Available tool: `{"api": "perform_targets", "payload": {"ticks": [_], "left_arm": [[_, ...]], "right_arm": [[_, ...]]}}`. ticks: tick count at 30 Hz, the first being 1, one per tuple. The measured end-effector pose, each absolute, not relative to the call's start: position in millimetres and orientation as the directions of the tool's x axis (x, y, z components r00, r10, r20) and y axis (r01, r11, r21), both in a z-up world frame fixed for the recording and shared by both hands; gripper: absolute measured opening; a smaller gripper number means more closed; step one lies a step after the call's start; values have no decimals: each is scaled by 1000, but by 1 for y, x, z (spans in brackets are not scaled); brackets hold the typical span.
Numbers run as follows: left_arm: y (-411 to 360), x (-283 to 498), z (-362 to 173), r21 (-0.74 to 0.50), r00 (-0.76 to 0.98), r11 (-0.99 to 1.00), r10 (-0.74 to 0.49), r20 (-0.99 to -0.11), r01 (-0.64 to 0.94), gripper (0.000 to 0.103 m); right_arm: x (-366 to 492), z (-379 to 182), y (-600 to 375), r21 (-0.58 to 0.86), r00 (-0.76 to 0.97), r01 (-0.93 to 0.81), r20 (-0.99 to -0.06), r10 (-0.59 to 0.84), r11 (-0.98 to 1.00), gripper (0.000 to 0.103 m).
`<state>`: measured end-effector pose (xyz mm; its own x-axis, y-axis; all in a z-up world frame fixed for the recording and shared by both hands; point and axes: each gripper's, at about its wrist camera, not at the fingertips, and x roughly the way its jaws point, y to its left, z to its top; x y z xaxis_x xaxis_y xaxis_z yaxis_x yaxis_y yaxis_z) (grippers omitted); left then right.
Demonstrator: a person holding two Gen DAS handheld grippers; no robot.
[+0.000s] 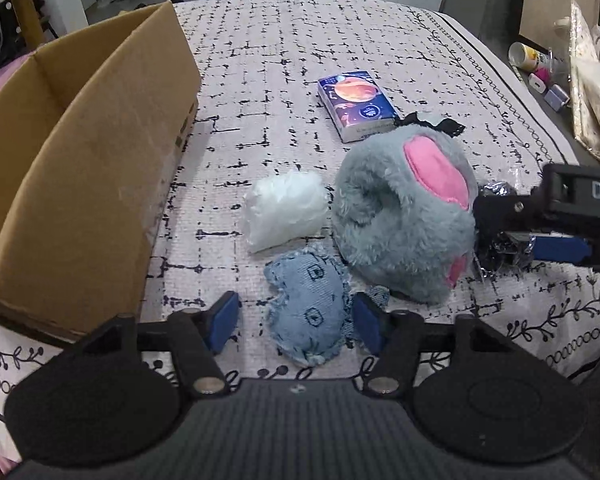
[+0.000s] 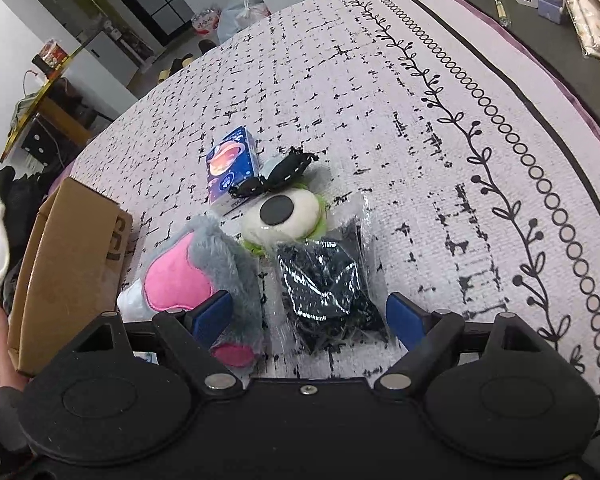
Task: Organize soft objects
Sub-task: 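Grasp the blue denim plush with the left tool while the right tool grasps the black-filled bag, then carry the blue plush and the bag over the cardboard box with both tools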
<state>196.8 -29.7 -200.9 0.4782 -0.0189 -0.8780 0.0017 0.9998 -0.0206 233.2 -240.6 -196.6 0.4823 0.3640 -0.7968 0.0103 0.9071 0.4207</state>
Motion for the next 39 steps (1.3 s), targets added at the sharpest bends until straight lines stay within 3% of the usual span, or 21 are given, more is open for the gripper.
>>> {"api": "perform_targets", "payload": {"ticks": [2,4,6,7,8,10,19,39], "left_arm": [[-29,195,-201,-13,491,1000,-14,-871,6,40],[-28,194,-199,-26,497,999,-32,-867,20,29],[-27,193,-197,-57,499,998,-66,-864,34,25],[-27,192,-197,-66,501,997,-76,-862,38,24],[-26,191,-196,-70,506,997,-79,-859,38,23],[-25,188,-193,-79,514,996,-86,-854,35,22],[-11,174,-168,-114,572,993,-107,-813,23,22],[23,147,-90,-173,720,985,-137,-680,24,22]], "right_arm": [[236,-198,-239,419,486,13,-796,361,908,83],[237,-200,-238,406,487,23,-803,344,914,81],[238,-201,-236,403,488,20,-802,343,915,68],[238,-201,-236,405,484,17,-803,347,914,53],[239,-204,-234,403,471,18,-811,347,915,44],[239,-206,-234,408,461,23,-814,352,913,41],[221,-189,-242,411,499,62,-802,329,909,35],[180,-135,-239,339,560,52,-789,254,939,33]]}}
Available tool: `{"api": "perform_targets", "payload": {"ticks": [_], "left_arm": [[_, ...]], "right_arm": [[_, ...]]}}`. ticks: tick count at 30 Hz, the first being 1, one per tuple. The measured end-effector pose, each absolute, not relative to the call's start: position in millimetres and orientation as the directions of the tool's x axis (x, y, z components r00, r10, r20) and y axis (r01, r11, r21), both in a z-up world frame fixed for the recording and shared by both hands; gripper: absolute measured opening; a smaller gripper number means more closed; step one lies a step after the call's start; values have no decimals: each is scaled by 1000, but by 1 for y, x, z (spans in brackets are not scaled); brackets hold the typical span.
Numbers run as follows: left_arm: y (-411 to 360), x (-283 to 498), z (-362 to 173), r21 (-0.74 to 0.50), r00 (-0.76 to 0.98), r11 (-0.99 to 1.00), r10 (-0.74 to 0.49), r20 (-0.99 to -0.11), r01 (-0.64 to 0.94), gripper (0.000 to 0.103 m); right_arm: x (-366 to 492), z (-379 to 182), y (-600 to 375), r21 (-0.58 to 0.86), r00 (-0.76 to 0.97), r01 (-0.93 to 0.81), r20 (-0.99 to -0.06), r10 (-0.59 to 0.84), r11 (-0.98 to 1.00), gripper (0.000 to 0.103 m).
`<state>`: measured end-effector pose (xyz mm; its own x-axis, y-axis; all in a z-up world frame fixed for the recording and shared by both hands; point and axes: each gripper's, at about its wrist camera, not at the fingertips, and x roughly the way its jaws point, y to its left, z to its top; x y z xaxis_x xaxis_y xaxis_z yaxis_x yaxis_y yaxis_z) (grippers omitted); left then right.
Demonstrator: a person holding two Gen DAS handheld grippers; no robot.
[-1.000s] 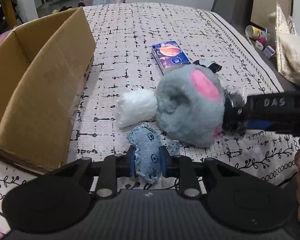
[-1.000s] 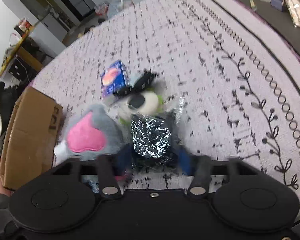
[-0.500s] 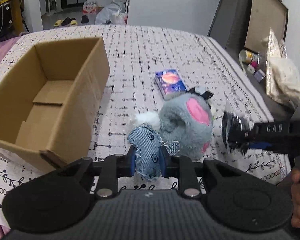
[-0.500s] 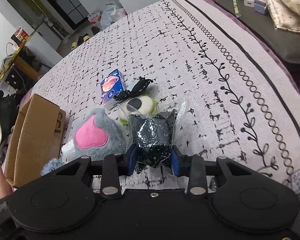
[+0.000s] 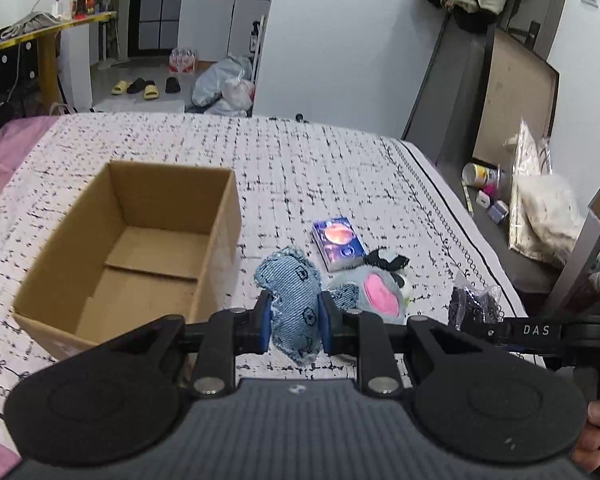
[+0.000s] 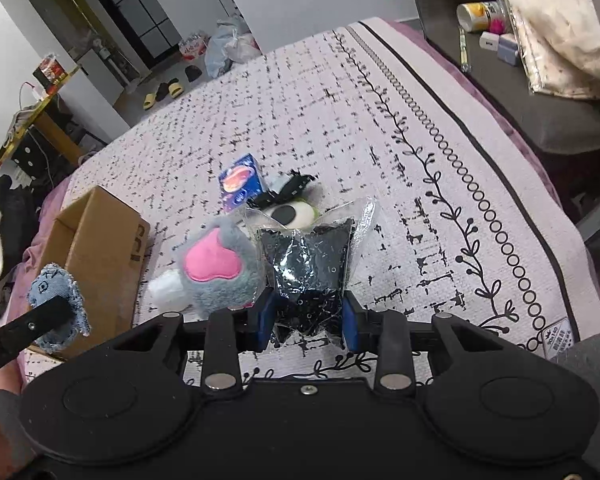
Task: Organize soft objects
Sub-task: 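Carry the blue plush and the bag over the cardboard box with both tools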
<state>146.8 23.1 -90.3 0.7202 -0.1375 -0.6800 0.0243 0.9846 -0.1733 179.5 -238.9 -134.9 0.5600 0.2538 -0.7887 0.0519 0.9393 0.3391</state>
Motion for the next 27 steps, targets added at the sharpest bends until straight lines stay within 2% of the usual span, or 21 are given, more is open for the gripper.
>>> {"api": "perform_targets", "payload": {"ticks": [27], "left_arm": [[79,131,-60,-172,773,984,-74,-630,-46,22]], "right_arm": [[177,-74,-176,326,619,-91,-722,310,941,34]]}}
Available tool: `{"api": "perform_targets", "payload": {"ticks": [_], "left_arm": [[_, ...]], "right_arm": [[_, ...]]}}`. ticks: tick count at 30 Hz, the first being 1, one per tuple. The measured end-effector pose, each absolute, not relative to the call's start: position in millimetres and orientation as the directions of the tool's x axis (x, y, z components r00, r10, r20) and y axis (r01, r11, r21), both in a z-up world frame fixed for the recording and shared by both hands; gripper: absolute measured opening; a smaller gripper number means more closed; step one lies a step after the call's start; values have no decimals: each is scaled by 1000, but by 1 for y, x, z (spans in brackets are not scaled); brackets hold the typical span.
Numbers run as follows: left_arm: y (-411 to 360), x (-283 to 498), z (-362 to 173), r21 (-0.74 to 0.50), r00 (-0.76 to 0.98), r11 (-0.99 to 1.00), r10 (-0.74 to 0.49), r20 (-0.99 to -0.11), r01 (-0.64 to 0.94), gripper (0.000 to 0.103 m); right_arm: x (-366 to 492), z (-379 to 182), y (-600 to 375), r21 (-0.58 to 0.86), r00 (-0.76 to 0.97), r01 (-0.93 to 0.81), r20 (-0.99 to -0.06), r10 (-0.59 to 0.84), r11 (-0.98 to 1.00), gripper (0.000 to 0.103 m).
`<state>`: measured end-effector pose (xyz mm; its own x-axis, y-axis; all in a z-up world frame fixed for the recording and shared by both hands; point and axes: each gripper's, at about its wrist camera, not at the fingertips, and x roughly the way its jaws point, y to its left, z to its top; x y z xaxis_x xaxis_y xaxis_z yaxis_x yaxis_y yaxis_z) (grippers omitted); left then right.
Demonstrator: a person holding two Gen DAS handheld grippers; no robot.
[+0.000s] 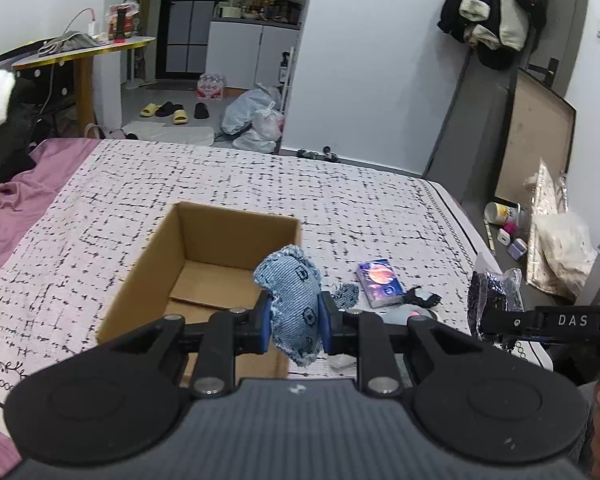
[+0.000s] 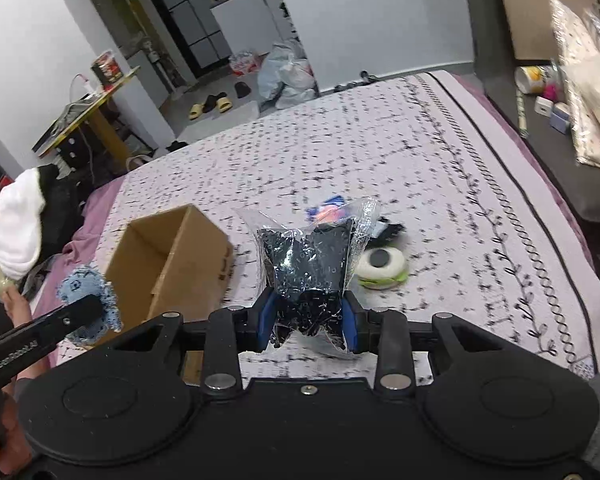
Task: Organize soft objects
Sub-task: 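Carry the blue plush and the bag over the cardboard box with both tools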
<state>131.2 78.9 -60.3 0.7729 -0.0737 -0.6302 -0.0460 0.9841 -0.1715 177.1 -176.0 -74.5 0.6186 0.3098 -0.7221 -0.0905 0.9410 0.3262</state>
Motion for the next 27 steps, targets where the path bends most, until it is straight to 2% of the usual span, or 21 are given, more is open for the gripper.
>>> {"api": "perform_targets", "payload": {"ticks": [12,27], "left_arm": [[133,136,-68,-219,756,965,-34,-653,-146,22],[176,156,-97,-309,721,929,-70,-689,-205,23]], "right_arm": [[183,-73,-120,345,588,-190,-710,388,919,34],[191,-71,-59,364,541,-272,-708,454,891,34]]}}
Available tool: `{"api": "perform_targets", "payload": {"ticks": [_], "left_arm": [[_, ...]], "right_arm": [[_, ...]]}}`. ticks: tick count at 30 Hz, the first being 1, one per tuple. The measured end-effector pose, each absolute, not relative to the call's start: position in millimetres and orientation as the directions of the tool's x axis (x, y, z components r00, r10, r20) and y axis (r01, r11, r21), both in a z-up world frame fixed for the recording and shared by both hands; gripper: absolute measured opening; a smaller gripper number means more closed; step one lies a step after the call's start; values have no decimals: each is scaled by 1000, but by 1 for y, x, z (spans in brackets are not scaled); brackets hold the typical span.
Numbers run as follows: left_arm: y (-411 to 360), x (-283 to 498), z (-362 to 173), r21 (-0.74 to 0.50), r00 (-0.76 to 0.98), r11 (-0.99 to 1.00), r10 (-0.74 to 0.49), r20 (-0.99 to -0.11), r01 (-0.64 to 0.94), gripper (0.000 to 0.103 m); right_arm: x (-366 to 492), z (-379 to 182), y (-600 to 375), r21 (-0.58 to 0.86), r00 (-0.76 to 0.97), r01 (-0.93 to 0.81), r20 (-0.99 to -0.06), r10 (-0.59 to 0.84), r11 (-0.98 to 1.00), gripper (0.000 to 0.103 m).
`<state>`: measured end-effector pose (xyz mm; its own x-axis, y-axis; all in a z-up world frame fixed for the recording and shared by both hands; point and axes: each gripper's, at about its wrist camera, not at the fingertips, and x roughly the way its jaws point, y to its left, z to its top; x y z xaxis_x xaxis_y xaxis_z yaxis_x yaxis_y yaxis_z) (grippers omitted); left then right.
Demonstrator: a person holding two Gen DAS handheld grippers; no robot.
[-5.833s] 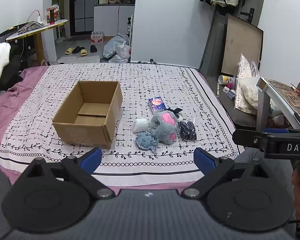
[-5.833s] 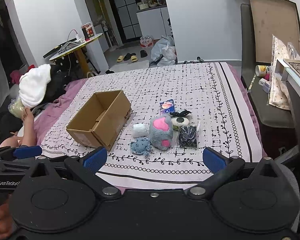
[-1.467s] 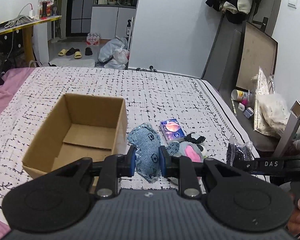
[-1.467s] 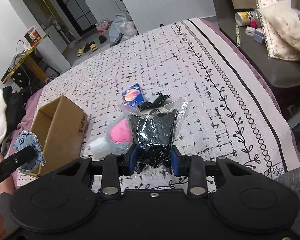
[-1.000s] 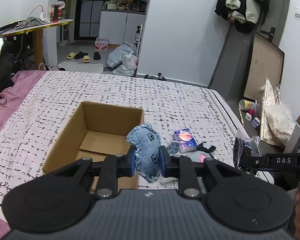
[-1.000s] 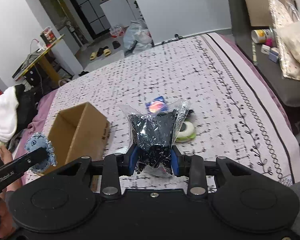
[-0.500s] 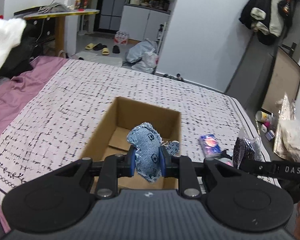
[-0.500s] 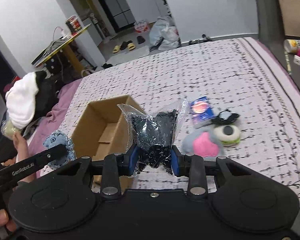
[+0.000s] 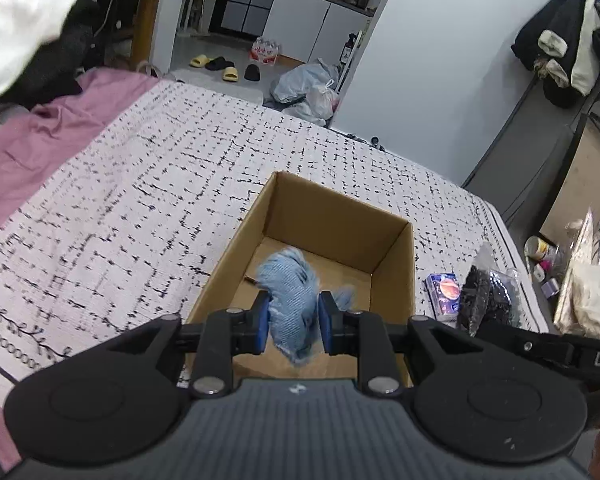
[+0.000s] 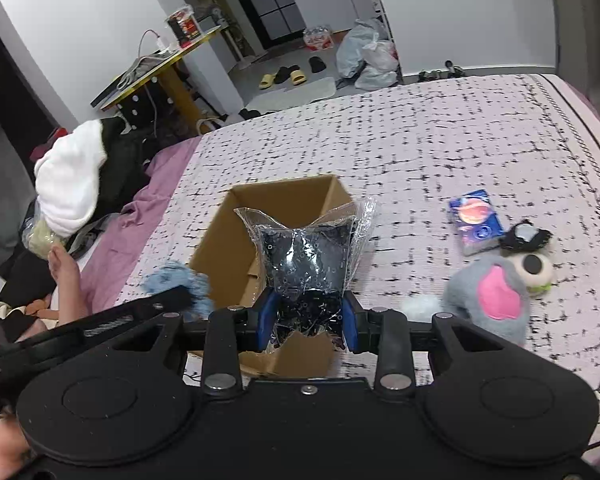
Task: Organize soft objects
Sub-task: 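Carry the blue plush and the bag over the cardboard box with both tools, then open the left tool over the box while the right tool drops the bag in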
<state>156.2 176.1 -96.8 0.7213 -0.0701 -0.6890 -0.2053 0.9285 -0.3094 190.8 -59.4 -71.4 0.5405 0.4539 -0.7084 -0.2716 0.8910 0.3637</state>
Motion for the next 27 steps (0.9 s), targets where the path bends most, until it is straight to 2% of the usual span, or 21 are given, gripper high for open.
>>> {"api": "perform_targets", "payload": {"ticks": [6,9,13,20,27], "left_arm": [[182,165,-108,-324,687,911,-64,-724,-256,29],[185,160,-104,-312,687,910,-43,-725,-273,35],[185,152,-93,-292,697,915,-17,-717,-277,51],[188,141,-77,-284,717,917,2,-697,-279,68],[190,137,-74,-281,719,916,10,-695,-285,74]], "right_arm": [[192,-69,-42,365,532,-293,-706,467,884,34],[194,-70,-34,367,526,-299,-707,473,881,34],[196,-73,-25,375,512,-304,-711,482,876,34],[201,-79,-11,382,496,-304,-718,487,873,34],[208,-86,-9,413,464,-280,-732,499,866,40]]}}
